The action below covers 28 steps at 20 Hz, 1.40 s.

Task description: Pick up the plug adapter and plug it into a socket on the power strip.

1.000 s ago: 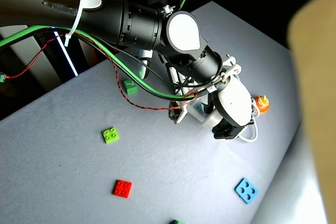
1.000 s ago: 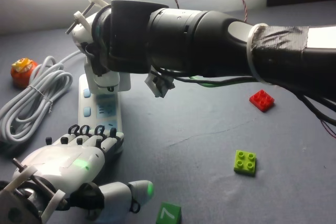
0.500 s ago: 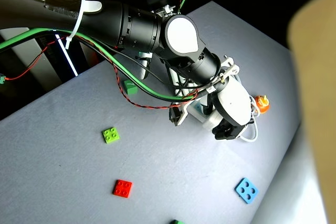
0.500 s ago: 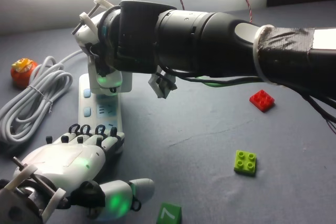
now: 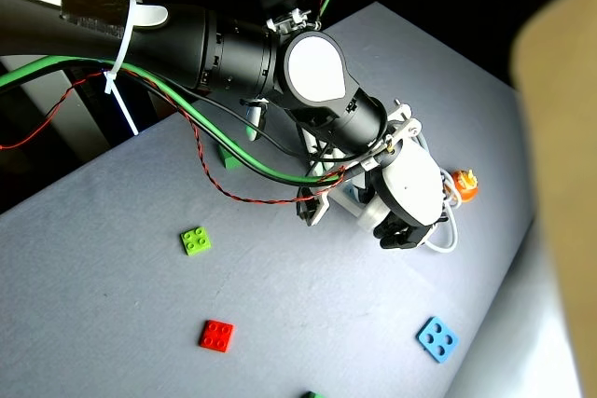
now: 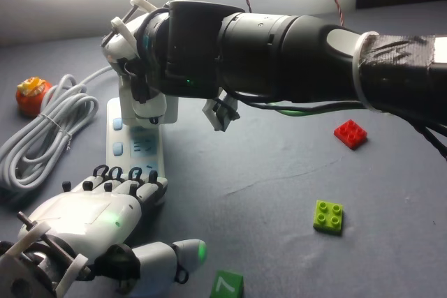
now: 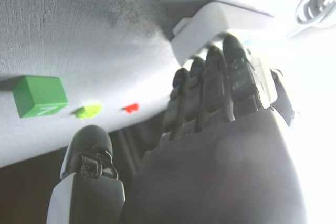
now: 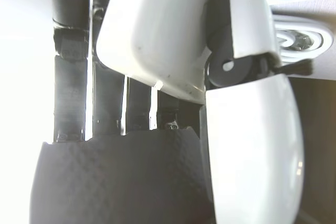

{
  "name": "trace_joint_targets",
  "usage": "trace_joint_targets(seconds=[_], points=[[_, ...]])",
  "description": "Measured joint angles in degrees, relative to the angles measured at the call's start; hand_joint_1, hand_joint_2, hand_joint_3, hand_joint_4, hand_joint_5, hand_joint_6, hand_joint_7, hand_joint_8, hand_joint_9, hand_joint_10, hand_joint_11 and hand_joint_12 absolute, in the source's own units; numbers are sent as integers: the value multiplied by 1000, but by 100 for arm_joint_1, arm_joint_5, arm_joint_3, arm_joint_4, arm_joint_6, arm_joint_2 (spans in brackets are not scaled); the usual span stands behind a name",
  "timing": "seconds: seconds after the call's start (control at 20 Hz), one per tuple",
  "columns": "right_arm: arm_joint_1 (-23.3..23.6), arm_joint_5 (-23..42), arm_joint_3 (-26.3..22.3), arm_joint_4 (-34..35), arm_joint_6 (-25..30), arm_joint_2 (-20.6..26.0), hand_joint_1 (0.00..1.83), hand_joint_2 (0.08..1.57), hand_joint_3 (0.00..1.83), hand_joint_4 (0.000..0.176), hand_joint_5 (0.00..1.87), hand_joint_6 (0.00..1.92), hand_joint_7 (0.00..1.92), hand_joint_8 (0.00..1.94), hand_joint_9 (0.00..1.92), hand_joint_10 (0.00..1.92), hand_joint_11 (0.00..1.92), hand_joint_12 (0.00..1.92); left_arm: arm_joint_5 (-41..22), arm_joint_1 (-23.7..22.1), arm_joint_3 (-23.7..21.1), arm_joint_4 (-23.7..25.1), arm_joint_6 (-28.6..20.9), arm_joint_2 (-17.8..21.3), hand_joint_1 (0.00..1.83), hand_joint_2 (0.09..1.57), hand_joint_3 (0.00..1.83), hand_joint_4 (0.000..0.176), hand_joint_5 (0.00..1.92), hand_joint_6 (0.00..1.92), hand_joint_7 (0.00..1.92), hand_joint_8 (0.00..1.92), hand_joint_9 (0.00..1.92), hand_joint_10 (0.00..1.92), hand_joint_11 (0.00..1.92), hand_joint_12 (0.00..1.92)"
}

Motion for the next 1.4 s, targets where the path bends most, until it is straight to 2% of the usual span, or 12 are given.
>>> trace_joint_targets(seconds=[0.2,0.35,0.55,0.7,0.75,1.05,1.2,1.4], points=[[0,57,-7,22,31,46,1264,1045,0,0,1076,740,1220,691,1370,6,923,825,4,13,0,4,0,0,0,1190,0,0,63,7,103,12,82,12,0,191],[2,83,-17,22,33,66,1261,1049,1,0,1062,765,1208,711,1372,5,923,834,4,15,0,2,-2,2,0,1193,1,0,103,4,126,3,110,6,0,276],[0,107,-17,39,76,92,1256,1058,2,0,1041,806,1185,745,1340,3,897,842,7,24,0,4,-4,0,0,1190,0,0,45,3,79,0,66,0,0,176],[0,129,-17,48,94,111,1257,1058,0,0,1035,819,1194,724,1351,9,900,860,15,26,0,4,-2,0,0,1178,0,0,83,5,112,4,96,5,0,251],[0,146,-22,57,114,125,1257,1064,1,0,1007,858,1192,731,1351,7,904,849,15,26,0,7,-4,0,0,1179,0,0,76,1,105,1,89,1,0,221],[-4,221,-35,96,157,192,1264,1050,0,0,1038,810,1232,662,1364,8,925,844,17,31,0,22,-4,0,0,1189,1,0,73,1,98,1,85,2,0,202],[-7,256,-48,118,162,227,1266,1053,0,0,1036,785,1218,713,1372,9,919,865,22,31,0,24,-4,0,0,1194,2,0,55,0,76,1,63,1,0,145],[-9,295,-105,129,162,295,1264,1053,0,0,1030,816,1228,675,1364,4,920,847,26,31,-7,22,-11,0,0,1182,0,0,44,0,71,1,65,0,0,157]])
